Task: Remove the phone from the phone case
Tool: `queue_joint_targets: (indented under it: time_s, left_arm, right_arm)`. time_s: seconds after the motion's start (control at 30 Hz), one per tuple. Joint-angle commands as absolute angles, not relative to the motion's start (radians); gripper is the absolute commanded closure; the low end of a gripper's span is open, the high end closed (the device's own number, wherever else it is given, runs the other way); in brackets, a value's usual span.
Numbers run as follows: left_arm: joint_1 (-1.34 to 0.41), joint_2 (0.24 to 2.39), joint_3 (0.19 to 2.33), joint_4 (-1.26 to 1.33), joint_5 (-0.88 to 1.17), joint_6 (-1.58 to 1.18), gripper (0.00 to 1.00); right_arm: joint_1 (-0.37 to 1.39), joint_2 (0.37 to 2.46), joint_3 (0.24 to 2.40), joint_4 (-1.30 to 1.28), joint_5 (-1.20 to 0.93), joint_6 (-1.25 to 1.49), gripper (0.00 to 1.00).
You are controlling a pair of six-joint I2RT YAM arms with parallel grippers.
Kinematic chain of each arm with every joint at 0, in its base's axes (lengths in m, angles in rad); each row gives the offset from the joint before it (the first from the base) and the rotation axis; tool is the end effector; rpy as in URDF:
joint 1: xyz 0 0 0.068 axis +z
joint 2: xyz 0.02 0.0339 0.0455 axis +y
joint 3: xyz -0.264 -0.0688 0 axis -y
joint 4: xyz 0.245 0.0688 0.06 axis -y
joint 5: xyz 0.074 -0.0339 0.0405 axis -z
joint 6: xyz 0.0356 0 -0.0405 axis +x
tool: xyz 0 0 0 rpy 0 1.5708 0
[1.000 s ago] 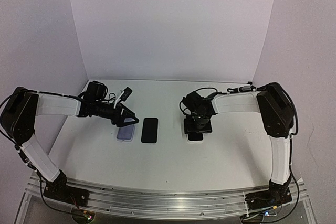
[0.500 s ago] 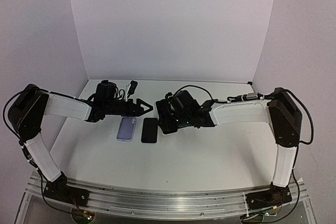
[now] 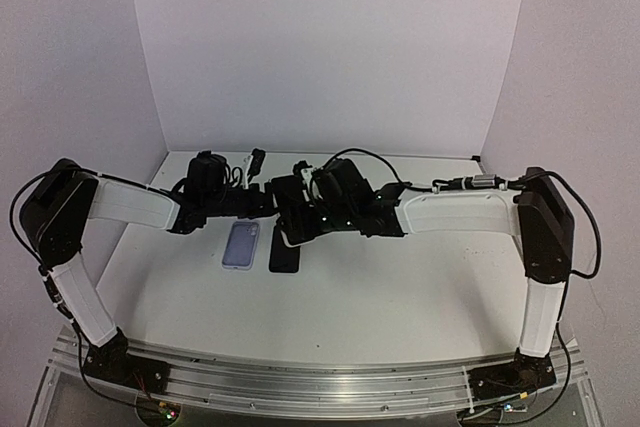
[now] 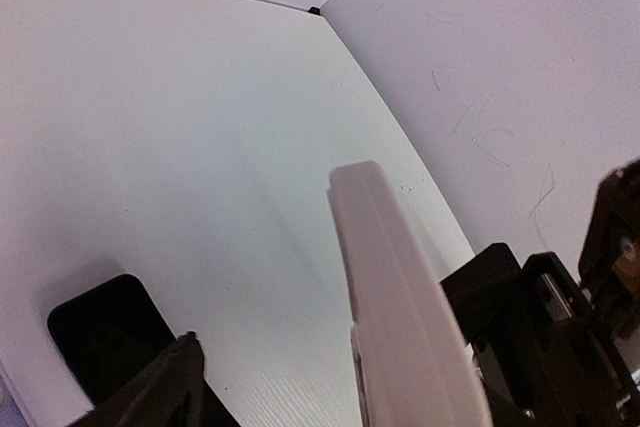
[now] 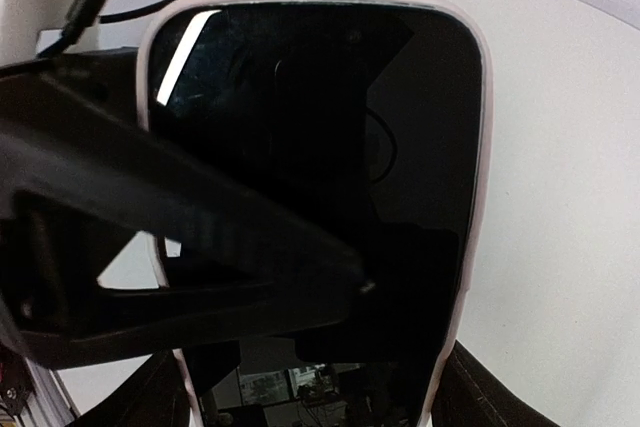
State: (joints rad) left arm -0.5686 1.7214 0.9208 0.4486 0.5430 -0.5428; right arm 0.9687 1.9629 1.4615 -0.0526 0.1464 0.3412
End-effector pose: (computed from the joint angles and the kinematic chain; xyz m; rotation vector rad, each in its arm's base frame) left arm 0.3030 -0.2154 0.2044 0.4235 2.0385 -1.2359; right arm 0.2634 0.3741 0.2349 -0.5880 2.1008 0.6131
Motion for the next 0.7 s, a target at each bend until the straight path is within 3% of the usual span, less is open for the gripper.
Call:
queue_joint_targets:
  time_s: [0.0,0.1,0.23,0.33,0.4,0.43,0.67]
  left_arm:
    - [-0.569,1.733,0.963,0.502,0.528,-0.576,0.63]
    - [-0.569,1.723,0.964,0.500,0.545,-0.588,0.97]
    - [-0.563,1.700,0.956,0.489,0.587,-0.551,1.00]
    - [-0.547,1.670,0.941,0.502,0.636,-0.395,1.00]
    - [-0.542,1.623,0.913,0.533,0.661,-0.123,1.00]
    - [-0.542,1.594,0.891,0.556,0.674,0.035,1.00]
    - [-0.542,1.526,0.574,0.973,0.813,1.417,1.00]
  right_arm:
    - [0.976,1.926,1.524,0.035,0.074,0.301,0.61]
    - [0.974,1.912,1.504,0.033,0.068,0.295,0.59]
    - [0.958,1.875,1.461,0.027,0.035,0.290,0.46]
    - [0.904,1.819,1.408,0.009,-0.103,0.297,0.21]
    - [0.855,1.765,1.365,0.002,-0.203,0.324,0.05]
    - [0.827,1.740,1.344,-0.015,-0.251,0.343,0.02]
    - [0.711,1.661,1.277,-0.039,-0.375,0.480,0.02]
